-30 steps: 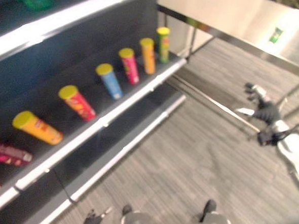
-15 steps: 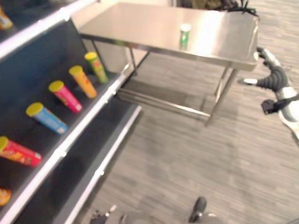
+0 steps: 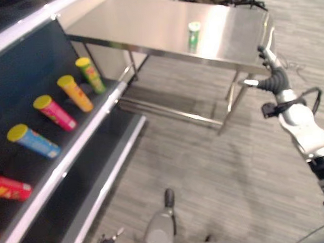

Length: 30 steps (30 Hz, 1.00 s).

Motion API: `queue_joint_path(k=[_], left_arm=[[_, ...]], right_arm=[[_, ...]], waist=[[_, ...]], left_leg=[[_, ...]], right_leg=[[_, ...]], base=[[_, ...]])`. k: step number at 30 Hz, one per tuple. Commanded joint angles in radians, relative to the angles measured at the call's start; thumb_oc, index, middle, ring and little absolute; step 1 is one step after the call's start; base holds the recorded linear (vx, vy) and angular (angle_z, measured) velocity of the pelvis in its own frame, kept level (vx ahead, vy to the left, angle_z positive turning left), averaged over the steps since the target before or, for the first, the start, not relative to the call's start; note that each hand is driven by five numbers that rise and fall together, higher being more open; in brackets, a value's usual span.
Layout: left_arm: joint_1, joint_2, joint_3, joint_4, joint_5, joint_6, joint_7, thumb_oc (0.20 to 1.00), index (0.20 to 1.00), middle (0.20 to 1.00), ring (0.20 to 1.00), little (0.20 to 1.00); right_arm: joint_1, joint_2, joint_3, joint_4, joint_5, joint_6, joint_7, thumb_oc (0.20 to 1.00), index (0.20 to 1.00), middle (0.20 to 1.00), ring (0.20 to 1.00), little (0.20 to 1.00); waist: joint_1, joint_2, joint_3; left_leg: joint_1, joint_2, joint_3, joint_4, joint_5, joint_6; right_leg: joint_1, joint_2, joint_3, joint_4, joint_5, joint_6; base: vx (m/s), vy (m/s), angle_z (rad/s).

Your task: Put the goods on the table back onto the shelves and tidy them up.

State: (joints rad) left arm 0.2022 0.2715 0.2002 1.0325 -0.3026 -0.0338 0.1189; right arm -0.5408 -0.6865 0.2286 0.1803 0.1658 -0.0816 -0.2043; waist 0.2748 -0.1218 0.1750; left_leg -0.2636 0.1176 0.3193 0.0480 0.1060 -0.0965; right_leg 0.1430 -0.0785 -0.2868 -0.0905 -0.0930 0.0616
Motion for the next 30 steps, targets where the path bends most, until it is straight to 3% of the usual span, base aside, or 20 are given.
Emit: queue_joint_path(k=[1,3,4,7,9,10,11,12,14,17,19,20,21,24,26,28,29,30], left_arm=[[-0.001,0.051,-0.056,-0.021,-0.008,-0.007,0.015,1.0,1.0,1.0,1.0,1.0],[-0.019,0.075,-0.062,-0.019,-0.002,-0.003,0.016,1.0,1.0,1.0,1.0,1.0],[-0.036,0.087,-0.081,-0.016,0.008,-0.001,0.024,1.0,1.0,1.0,1.0,1.0],[-0.047,0.093,-0.097,-0.027,0.013,-0.001,0.03,1.0,1.0,1.0,1.0,1.0],[-0.05,0.095,-0.101,-0.034,0.013,-0.002,0.032,1.0,1.0,1.0,1.0,1.0],[-0.059,0.104,-0.112,-0.046,0.015,-0.007,0.033,1.0,1.0,1.0,1.0,1.0],[-0.067,0.109,-0.124,-0.063,0.02,-0.008,0.029,1.0,1.0,1.0,1.0,1.0],[-0.068,0.11,-0.129,-0.067,0.025,-0.01,0.031,1.0,1.0,1.0,1.0,1.0],[-0.072,0.108,-0.133,-0.076,0.031,-0.011,0.026,1.0,1.0,1.0,1.0,1.0],[-0.079,0.104,-0.131,-0.094,0.034,-0.02,0.021,1.0,1.0,1.0,1.0,1.0],[-0.089,0.106,-0.14,-0.103,0.037,-0.021,0.02,1.0,1.0,1.0,1.0,1.0],[-0.103,0.111,-0.151,-0.108,0.042,-0.021,0.017,1.0,1.0,1.0,1.0,1.0],[-0.117,0.112,-0.166,-0.121,0.051,-0.022,0.014,1.0,1.0,1.0,1.0,1.0],[-0.098,0.112,-0.149,-0.162,0.022,-0.028,0.015,1.0,1.0,1.0,1.0,1.0],[-0.096,0.113,-0.149,-0.164,0.022,-0.027,0.015,1.0,1.0,1.0,1.0,1.0],[-0.078,0.115,-0.138,-0.191,0.003,-0.032,0.013,1.0,1.0,1.0,1.0,1.0],[-0.072,0.111,-0.13,-0.196,-0.01,-0.025,0.009,1.0,1.0,1.0,1.0,1.0],[-0.079,0.105,-0.133,-0.191,-0.003,-0.017,0.001,1.0,1.0,1.0,1.0,1.0]], right_arm=[[-0.029,-0.004,-0.066,-0.027,-0.046,-0.052,-0.031,1.0,1.0,1.0,1.0,1.0],[-0.029,0.001,-0.086,-0.027,-0.06,-0.046,-0.034,1.0,1.0,1.0,1.0,1.0],[-0.025,0.004,-0.114,-0.037,-0.061,-0.046,-0.044,1.0,1.0,1.0,1.0,1.0],[-0.006,-0.005,-0.142,-0.039,-0.069,-0.049,-0.058,1.0,1.0,1.0,1.0,1.0],[0.001,-0.009,-0.154,-0.045,-0.071,-0.051,-0.062,1.0,1.0,1.0,1.0,1.0],[0.002,-0.026,-0.172,-0.045,-0.069,-0.055,-0.074,1.0,1.0,1.0,1.0,1.0],[0.004,-0.056,-0.197,-0.051,-0.067,-0.054,-0.082,1.0,1.0,1.0,1.0,1.0],[0.006,-0.069,-0.21,-0.05,-0.062,-0.053,-0.088,1.0,1.0,1.0,1.0,1.0],[0.018,-0.114,-0.241,-0.053,-0.059,-0.047,-0.098,1.0,1.0,1.0,1.0,1.0],[0.062,-0.15,-0.293,-0.076,-0.052,-0.045,-0.097,1.0,1.0,1.0,1.0,1.0],[0.108,-0.164,-0.328,-0.099,-0.047,-0.042,-0.088,1.0,1.0,1.0,1.0,1.0],[0.144,-0.177,-0.359,-0.116,-0.053,-0.042,-0.081,1.0,1.0,1.0,1.0,1.0],[0.199,-0.183,-0.399,-0.153,-0.054,-0.038,-0.057,1.0,1.0,1.0,1.0,1.0],[0.237,-0.174,-0.408,-0.188,-0.044,-0.045,-0.035,1.0,1.0,1.0,1.0,1.0],[0.237,-0.173,-0.408,-0.188,-0.044,-0.045,-0.035,1.0,1.0,1.0,1.0,1.0],[0.229,-0.176,-0.395,-0.201,-0.009,-0.057,-0.016,1.0,1.0,1.0,1.0,1.0],[0.215,-0.184,-0.387,-0.194,0.014,-0.059,-0.021,1.0,1.0,1.0,1.0,1.0],[0.207,-0.188,-0.377,-0.17,0.014,-0.043,-0.023,1.0,1.0,1.0,1.0,1.0]], waist=[[0.022,-0.054,-0.024],[0.008,-0.063,-0.003],[-0.021,-0.054,0.019],[-0.037,-0.04,0.025],[-0.041,-0.035,0.025],[-0.039,-0.033,0.027],[-0.038,-0.035,0.027],[-0.035,-0.041,0.025],[-0.046,-0.037,0.018],[-0.077,-0.026,0.008],[-0.102,-0.024,0.005],[-0.118,-0.04,0.006],[-0.151,-0.047,-0.01],[-0.176,-0.059,-0.023],[-0.181,-0.056,-0.025],[-0.183,-0.063,-0.022],[-0.177,-0.072,0.001],[-0.174,-0.081,0.026]], left_leg=[[0.045,-0.063,-0.011,-0.054,-0.01,0.075],[0.079,-0.058,-0.009,-0.031,-0.04,0.113],[0.111,-0.054,-0.04,-0.011,-0.071,0.13],[0.153,-0.062,-0.085,-0.021,-0.092,0.144],[0.165,-0.061,-0.104,-0.025,-0.096,0.146],[0.193,-0.062,-0.142,-0.039,-0.116,0.135],[0.207,-0.063,-0.191,-0.036,-0.146,0.11],[0.217,-0.064,-0.213,-0.04,-0.16,0.095],[0.248,-0.057,-0.269,-0.05,-0.187,0.067],[0.318,-0.027,-0.327,-0.058,-0.232,0.033],[0.357,-0.007,-0.369,-0.038,-0.277,0.017],[0.367,-0.012,-0.397,-0.03,-0.299,0.011],[0.39,0.011,-0.441,-0.017,-0.33,-0.006],[0.367,0.048,-0.46,0.114,-0.28,-0.037],[0.359,0.05,-0.466,0.124,-0.286,-0.038],[0.292,0.072,-0.442,0.281,-0.22,-0.05],[0.169,0.102,-0.381,0.486,-0.152,-0.041],[0.081,0.139,-0.28,0.532,-0.151,-0.021]], right_leg=[[0.024,0.004,-0.075,0.252,-0.011,0.108],[-0.085,-0.045,-0.087,0.491,0.094,0.17],[-0.154,-0.057,-0.061,0.672,0.169,0.195],[-0.22,-0.06,-0.042,0.776,0.171,0.184],[-0.232,-0.079,-0.046,0.77,0.18,0.18],[-0.242,-0.173,-0.088,0.673,0.163,0.16],[-0.209,-0.251,-0.141,0.463,0.165,0.144],[-0.218,-0.267,-0.139,0.324,0.174,0.145],[-0.224,-0.282,-0.134,0.116,0.253,0.175],[-0.297,-0.304,-0.096,0.026,0.352,0.2],[-0.299,-0.285,-0.068,0.029,0.38,0.2],[-0.288,-0.277,-0.053,0.013,0.372,0.2],[-0.271,-0.239,-0.017,0.04,0.34,0.2],[-0.266,-0.201,-0.015,0.078,0.304,0.2],[-0.265,-0.199,-0.02,0.078,0.303,0.2],[-0.229,-0.151,-0.027,0.055,0.236,0.163],[-0.189,-0.127,-0.041,0.034,0.207,0.125],[-0.159,-0.109,-0.057,0.009,0.178,0.105]], base=[[0.33,0.062,-0.3],[0.3,0.128,-0.09],[0.25,0.119,0.15],[0.24,0.078,0.7],[0.26,-0.032,0.43],[0.46,-0.229,0.34],[0.59,-0.326,0.65],[0.51,-0.353,0.92],[0.45,-0.261,1.09],[0.57,-0.205,0.92],[0.6,-0.21,1.03],[0.77,-0.355,0.88],[0.72,-0.369,1.54],[0.46,-0.29,1.78],[0.1,-0.112,0.1],[0.19,-0.264,-0.04],[0.14,-0.381,-0.08],[0.08,-0.301,-0.11]])
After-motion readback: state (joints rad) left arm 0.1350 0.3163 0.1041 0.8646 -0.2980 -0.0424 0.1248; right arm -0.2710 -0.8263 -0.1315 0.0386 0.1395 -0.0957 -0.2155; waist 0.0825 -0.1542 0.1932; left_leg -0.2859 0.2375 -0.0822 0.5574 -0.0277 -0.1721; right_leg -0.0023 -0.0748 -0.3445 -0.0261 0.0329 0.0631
